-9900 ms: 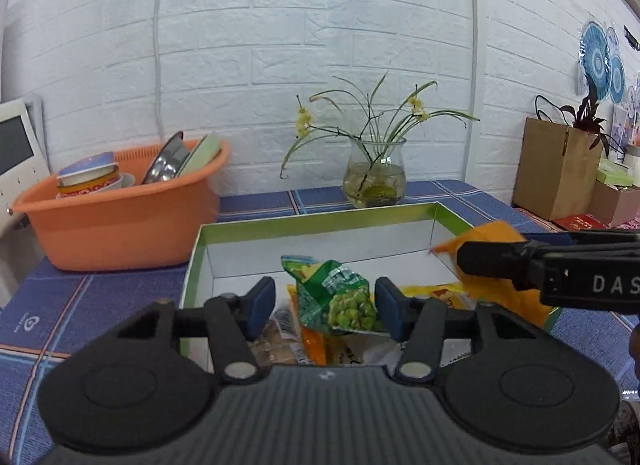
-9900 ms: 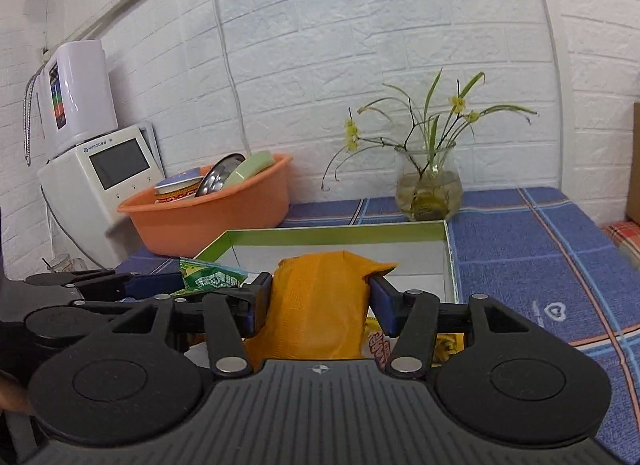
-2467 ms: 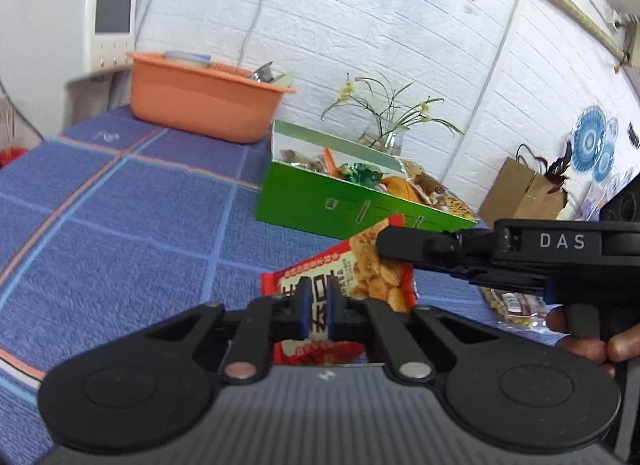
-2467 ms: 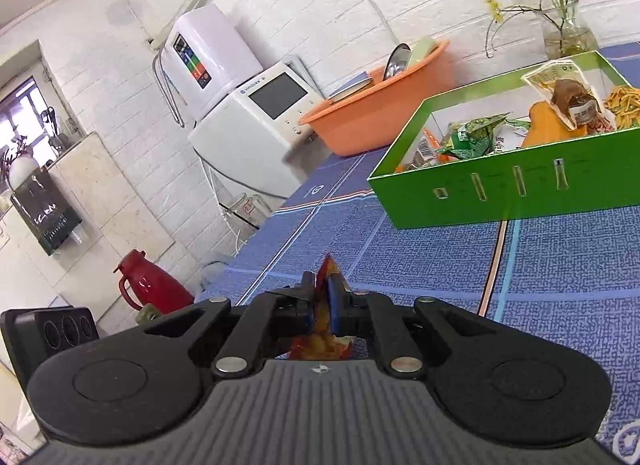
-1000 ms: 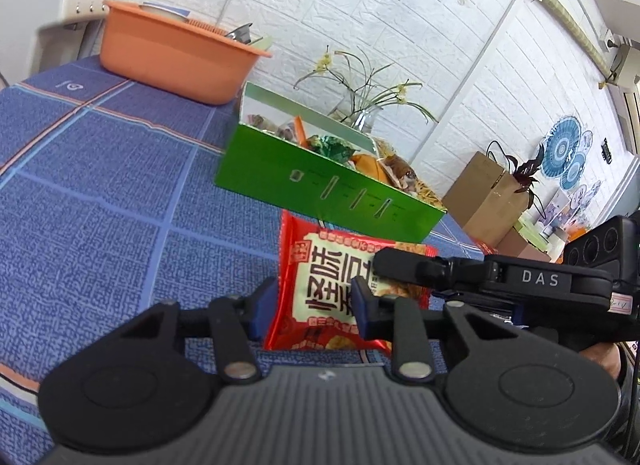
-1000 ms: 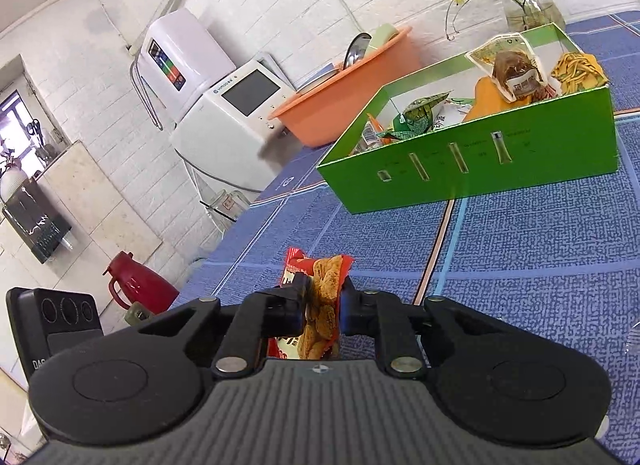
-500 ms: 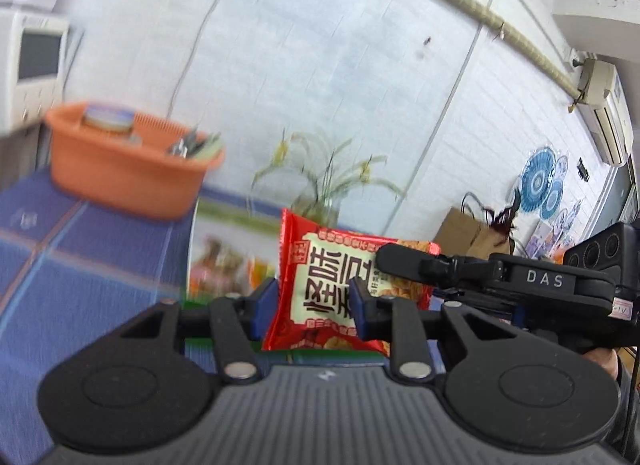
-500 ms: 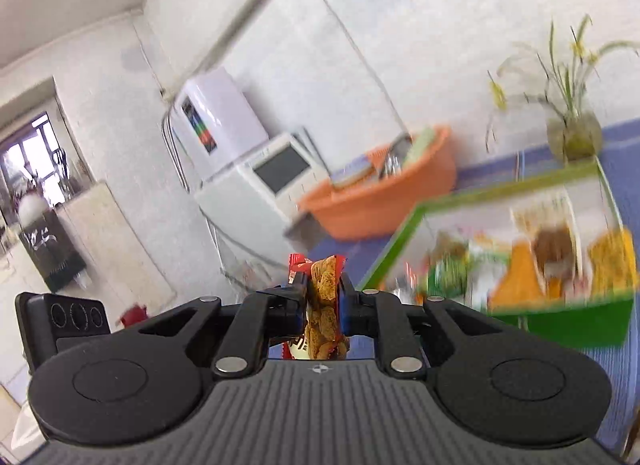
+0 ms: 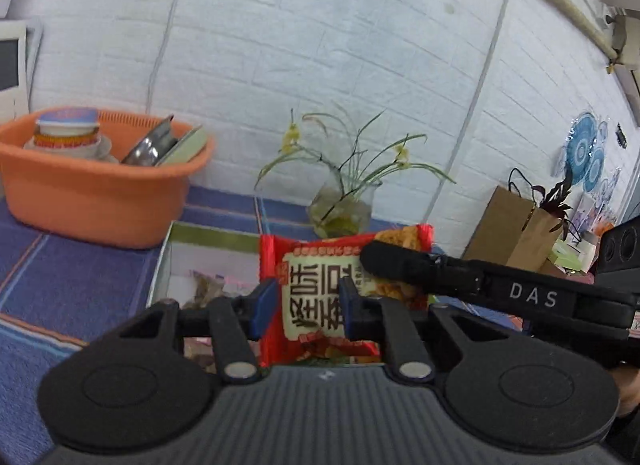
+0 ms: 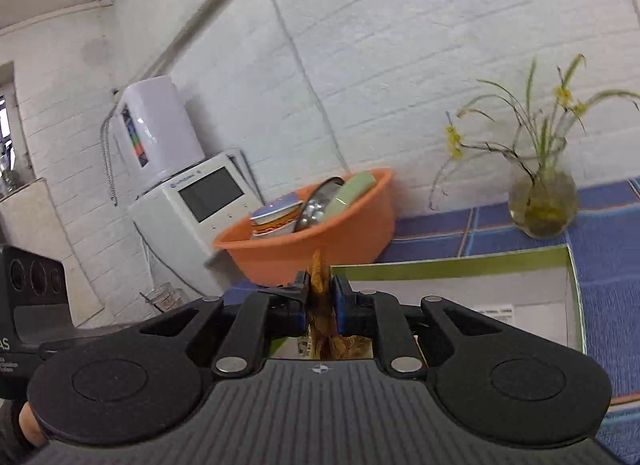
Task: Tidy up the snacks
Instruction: 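Lower the red crisp bag into the green box and open both tools, then grasp the clear cracker packet with left tool while right tool grasps small packet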
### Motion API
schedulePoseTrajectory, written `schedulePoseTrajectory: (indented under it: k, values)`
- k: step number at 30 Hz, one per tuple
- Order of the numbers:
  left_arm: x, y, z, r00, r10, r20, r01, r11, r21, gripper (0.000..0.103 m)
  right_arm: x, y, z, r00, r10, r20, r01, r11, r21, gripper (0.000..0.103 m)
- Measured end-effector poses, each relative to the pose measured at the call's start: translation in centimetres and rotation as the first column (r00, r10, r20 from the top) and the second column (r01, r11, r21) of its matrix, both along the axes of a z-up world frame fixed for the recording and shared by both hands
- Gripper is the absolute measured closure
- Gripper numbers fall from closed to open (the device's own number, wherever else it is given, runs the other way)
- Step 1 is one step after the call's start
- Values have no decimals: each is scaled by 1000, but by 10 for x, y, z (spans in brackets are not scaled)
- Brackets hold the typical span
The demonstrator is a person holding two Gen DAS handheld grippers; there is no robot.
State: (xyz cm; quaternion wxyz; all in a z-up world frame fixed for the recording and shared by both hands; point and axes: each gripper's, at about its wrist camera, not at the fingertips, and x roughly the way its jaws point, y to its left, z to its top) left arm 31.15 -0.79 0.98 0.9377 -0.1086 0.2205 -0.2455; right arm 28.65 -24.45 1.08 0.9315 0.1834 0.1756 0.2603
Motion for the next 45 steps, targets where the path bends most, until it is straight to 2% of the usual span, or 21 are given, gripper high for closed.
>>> schedulePoseTrajectory:
  k: [4, 5, 6, 7, 9, 11, 12, 13, 18, 23, 24, 25, 26, 30, 33, 35, 38, 45]
  values:
    - [2, 2, -8, 1000, 12, 0, -12, 1000, 27, 87, 4, -5, -6, 1000, -26, -6, 25, 1000, -16, 77]
    - [1, 1, -8, 1000, 22, 6, -23, 999, 38, 86, 6, -3, -6, 999, -32, -1, 32, 999, -32, 71]
    - [1, 0, -9, 999, 34, 9, -34, 998, 48, 81, 6, -1, -6, 999, -39, 1, 39, 998, -47, 62]
    - [1, -1, -9, 999, 47, 13, -48, 997, 57, 76, 7, 2, -6, 999, -50, -1, 49, 996, -69, 57]
    - [0, -1, -10, 998, 58, 16, -59, 996, 64, 72, 6, 5, -5, 997, -76, -4, 76, 993, -91, 24]
    - [-4, -2, -7, 997, 71, 35, -74, 993, 88, 68, 2, 4, -1, 993, -120, 15, 121, 987, -105, 9]
    - [-8, -3, -6, 996, 77, 52, -82, 991, 103, 64, -1, 3, 1, 990, -140, 32, 143, 983, -112, 6]
    - [-11, -4, -4, 994, 83, 68, -90, 989, 118, 59, -3, 1, 4, 986, -159, 50, 163, 980, -118, 5]
    - [-29, -3, 5, 991, 93, 101, -107, 984, 143, 50, -24, -13, 20, 972, -217, 90, 225, 969, -102, 0]
    - [-71, 4, 7, 986, 109, 126, -130, 976, 173, 42, -86, -34, 20, 983, -164, 78, 167, 986, -29, 0]
    - [-84, 7, 6, 986, 110, 125, -130, 976, 174, 35, -101, -39, 16, 987, -143, 73, 144, 989, -20, 0]
    - [-97, 9, 5, 986, 113, 121, -133, 976, 174, 20, -118, -43, 11, 991, -116, 66, 117, 993, -9, 0]
    - [-112, 11, 4, 986, 122, 117, -141, 975, 173, 16, -139, -47, 5, 995, -89, 52, 89, 996, -2, 0]
    - [-173, 12, -10, 990, 101, 103, -119, 975, 187, 14, -199, -55, -19, 998, -47, -49, 50, 997, 59, 0]
    - [-211, 6, -27, 997, 58, 53, -69, 972, 226, 14, -232, -52, -37, 991, -12, -131, 25, 995, 94, 0]
    - [-232, 2, -40, 1000, 27, 16, -30, 968, 248, 14, -247, -49, -45, 985, -37, -171, 53, 994, 95, 0]
    - [-255, -2, -52, 1000, -6, -29, 14, 963, 271, 14, -260, -45, -53, 975, -80, -208, 97, 993, 71, 0]
    - [-282, -12, -52, 993, -102, -53, 112, 962, 249, 14, -268, -40, -67, 926, -152, -345, 173, 984, 31, 0]
